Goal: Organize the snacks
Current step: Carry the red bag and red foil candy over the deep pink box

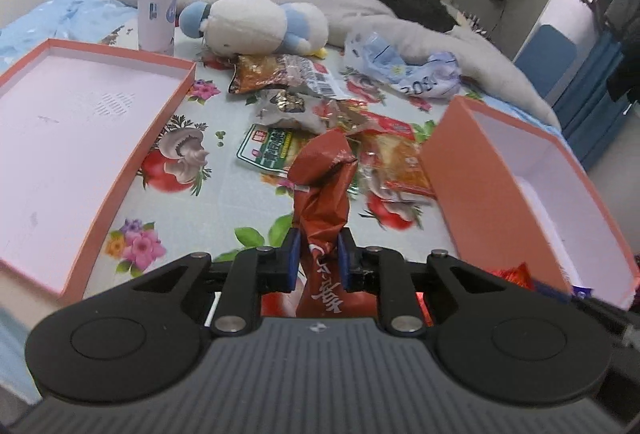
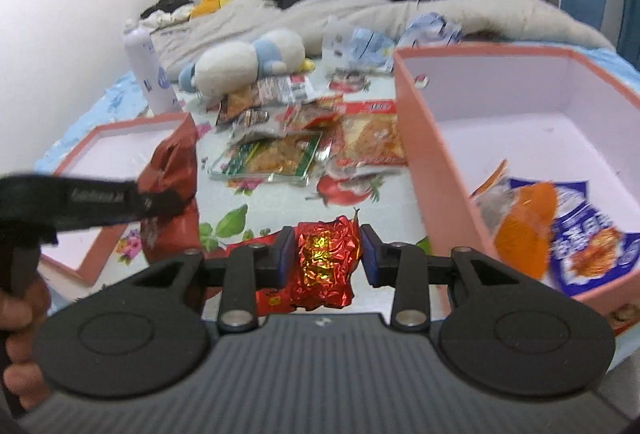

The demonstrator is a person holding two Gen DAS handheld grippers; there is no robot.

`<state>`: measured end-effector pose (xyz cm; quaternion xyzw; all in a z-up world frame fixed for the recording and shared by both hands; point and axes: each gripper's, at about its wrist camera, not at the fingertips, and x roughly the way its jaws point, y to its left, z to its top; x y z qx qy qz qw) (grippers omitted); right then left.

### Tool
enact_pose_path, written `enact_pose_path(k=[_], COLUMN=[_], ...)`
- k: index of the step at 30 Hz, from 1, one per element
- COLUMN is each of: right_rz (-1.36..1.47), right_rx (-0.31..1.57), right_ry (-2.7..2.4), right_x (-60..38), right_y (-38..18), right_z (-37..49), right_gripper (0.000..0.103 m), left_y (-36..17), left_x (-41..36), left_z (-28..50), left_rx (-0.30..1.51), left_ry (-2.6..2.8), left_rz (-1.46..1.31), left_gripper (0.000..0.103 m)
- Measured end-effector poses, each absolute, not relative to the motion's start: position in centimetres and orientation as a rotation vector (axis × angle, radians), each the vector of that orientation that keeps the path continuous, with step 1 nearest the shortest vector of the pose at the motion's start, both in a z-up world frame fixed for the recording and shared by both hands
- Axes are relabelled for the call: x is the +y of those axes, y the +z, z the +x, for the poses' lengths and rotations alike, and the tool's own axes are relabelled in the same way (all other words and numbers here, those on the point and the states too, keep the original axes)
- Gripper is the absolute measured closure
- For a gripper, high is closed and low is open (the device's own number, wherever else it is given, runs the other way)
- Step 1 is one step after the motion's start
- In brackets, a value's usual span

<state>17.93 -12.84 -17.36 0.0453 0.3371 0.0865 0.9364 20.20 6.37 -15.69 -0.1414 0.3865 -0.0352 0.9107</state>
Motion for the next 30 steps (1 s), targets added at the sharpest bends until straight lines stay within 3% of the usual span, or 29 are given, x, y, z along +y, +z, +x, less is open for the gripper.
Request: enact_pose_path(k=[12,30], right_rz=[0.129,0.129], right_rx=[0.597,0.643], right_ry=[0.133,0.017], right_x=[-15.7,-22.5], right_y=[-11.4,-11.2], right_z=[12.7,10.5], right_gripper=[0.066,0.066], left_y=[-10.3,-9.0], left_x=[3.8,-3.2], left_z=[14.4,13.8], left_rx=[0.763,0.809], left_ry=[-0.154,-0.333], left_rz=[-0.25,-0.233], left_gripper=[0.081,0.081])
